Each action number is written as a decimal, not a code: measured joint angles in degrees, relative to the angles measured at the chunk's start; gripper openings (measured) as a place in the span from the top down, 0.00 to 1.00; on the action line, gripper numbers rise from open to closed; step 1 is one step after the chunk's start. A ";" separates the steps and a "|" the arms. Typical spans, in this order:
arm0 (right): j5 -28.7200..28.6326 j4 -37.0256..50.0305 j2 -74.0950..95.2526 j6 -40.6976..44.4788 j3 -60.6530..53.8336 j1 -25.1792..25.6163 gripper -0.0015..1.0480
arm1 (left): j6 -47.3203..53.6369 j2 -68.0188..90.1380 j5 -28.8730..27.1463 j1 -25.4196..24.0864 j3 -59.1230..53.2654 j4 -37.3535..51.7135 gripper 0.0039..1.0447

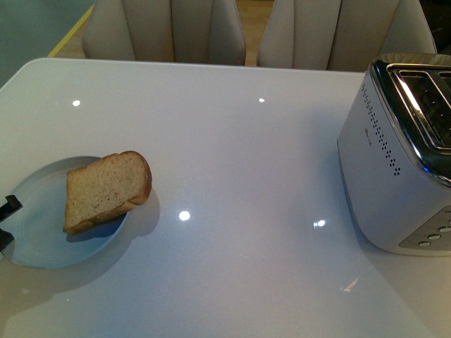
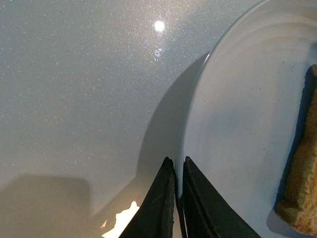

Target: Left arm holds plate, right arm toasts bread

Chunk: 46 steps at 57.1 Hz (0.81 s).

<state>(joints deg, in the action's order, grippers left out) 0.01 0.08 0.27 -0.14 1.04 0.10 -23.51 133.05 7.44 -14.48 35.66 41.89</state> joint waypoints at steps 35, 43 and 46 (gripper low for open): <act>0.00 0.00 0.00 0.00 0.00 0.00 0.09 | -4.35 -12.76 4.07 0.15 -6.97 1.44 0.97; 0.00 0.00 0.00 0.00 0.00 0.00 0.09 | -6.25 -17.49 4.42 1.22 -8.26 -0.42 0.97; 0.00 0.00 0.00 0.00 0.00 0.00 0.09 | -6.67 -19.45 4.37 1.88 -8.61 -1.55 0.97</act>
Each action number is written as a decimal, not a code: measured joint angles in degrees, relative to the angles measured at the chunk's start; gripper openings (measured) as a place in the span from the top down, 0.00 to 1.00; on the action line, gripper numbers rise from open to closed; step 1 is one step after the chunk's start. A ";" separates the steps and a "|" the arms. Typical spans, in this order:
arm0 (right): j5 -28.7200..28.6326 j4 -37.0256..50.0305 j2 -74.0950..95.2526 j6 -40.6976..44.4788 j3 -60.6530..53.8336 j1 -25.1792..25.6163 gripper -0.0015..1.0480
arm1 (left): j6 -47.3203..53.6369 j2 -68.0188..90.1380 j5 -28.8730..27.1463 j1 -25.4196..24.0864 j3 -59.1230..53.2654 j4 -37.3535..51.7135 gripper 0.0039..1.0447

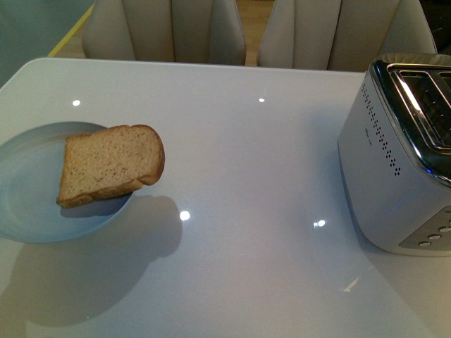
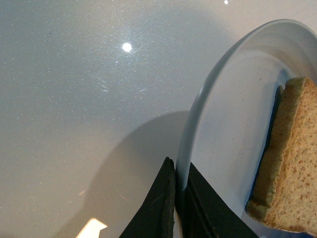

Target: Left arm holds plate, right arm toasts bread

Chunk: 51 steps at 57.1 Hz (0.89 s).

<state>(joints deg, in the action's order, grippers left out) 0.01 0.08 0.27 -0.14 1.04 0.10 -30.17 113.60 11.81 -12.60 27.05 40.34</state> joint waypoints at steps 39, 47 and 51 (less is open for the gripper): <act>0.00 0.00 0.00 0.00 0.00 0.00 0.09 | -8.98 -28.44 -4.70 19.17 6.47 -30.75 0.97; 0.00 0.00 0.00 0.00 0.00 0.00 0.09 | -11.76 -29.94 -6.54 24.17 9.25 -34.51 0.97; 0.00 0.00 0.00 0.00 0.00 0.00 0.09 | -13.62 -30.51 -7.43 27.10 10.47 -36.15 0.97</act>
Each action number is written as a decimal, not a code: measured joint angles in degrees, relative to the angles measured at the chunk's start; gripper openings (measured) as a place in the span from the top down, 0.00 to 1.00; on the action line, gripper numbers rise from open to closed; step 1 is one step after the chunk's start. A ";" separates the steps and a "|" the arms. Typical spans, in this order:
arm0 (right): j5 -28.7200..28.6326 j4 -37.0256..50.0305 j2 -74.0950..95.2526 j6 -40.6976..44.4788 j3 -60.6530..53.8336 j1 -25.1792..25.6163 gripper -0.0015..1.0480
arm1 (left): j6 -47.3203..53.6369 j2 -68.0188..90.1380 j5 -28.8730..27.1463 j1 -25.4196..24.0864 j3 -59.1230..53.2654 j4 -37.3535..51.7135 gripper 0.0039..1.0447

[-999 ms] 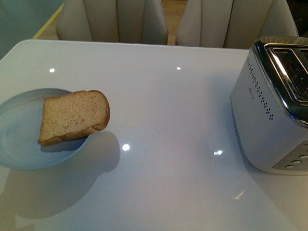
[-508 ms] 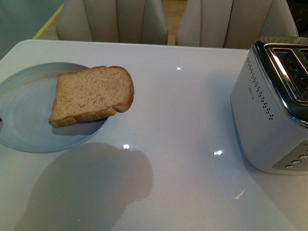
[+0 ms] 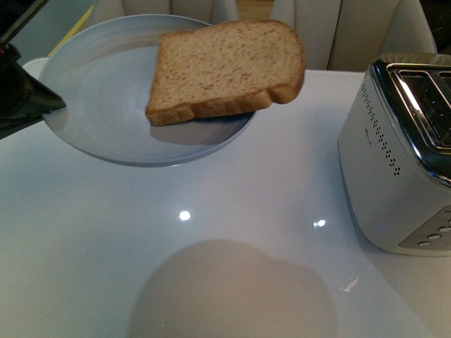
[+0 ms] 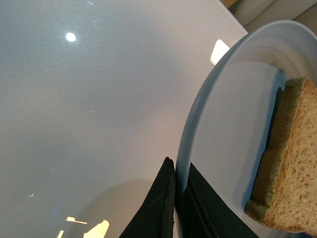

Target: Left arm holds plate, right arm toasts bread

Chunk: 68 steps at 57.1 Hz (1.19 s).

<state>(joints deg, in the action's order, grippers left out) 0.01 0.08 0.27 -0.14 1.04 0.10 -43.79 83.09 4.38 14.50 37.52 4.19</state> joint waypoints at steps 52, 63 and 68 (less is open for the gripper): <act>0.00 0.00 0.00 0.00 0.00 0.00 0.09 | -14.75 -5.16 -7.04 18.18 4.17 -8.46 0.97; 0.00 0.00 0.00 0.00 0.00 0.00 0.09 | -14.75 -5.22 -7.45 18.99 4.17 -8.61 0.97; 0.00 0.00 0.00 0.00 0.00 0.00 0.09 | -14.75 -5.33 -7.45 19.02 4.17 -8.61 0.97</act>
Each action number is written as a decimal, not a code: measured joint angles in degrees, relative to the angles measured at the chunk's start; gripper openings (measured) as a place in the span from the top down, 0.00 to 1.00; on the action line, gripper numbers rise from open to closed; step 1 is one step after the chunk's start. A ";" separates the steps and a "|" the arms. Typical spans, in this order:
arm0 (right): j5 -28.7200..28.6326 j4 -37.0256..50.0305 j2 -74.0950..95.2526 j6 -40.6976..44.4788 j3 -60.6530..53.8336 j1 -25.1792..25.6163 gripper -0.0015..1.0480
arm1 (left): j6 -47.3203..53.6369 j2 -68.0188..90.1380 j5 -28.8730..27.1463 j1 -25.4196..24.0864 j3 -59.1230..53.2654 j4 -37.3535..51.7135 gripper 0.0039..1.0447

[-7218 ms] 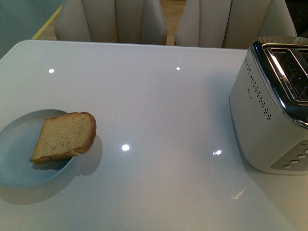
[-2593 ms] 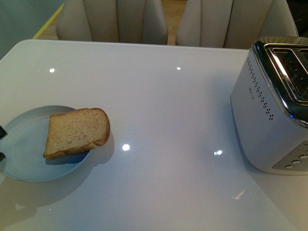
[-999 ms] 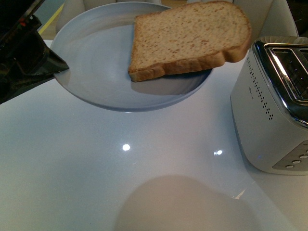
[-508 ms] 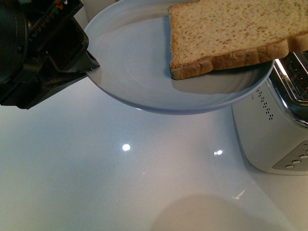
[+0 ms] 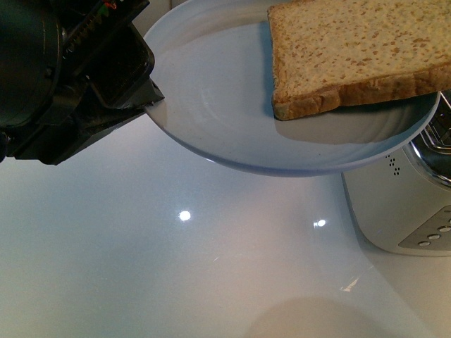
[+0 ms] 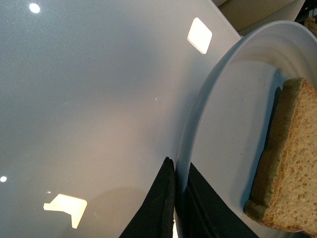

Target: Left arm holds plate, right arm toasts bread

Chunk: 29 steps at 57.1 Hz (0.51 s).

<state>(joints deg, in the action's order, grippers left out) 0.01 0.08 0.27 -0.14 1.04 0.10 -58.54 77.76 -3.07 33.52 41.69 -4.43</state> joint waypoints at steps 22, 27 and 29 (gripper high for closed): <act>0.00 0.00 0.00 0.00 0.00 0.00 0.09 | 0.00 -0.11 0.00 0.02 0.00 0.00 0.97; 0.00 0.00 0.00 0.00 0.00 0.00 0.09 | 0.00 -0.11 0.00 0.02 0.00 0.00 0.97; 0.00 0.00 0.00 0.00 0.00 0.00 0.09 | 0.00 -0.11 0.00 0.02 0.00 0.00 0.97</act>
<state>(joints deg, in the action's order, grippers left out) 0.01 0.08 0.27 -0.14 1.04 0.10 -58.54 77.65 -3.07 33.54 41.69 -4.43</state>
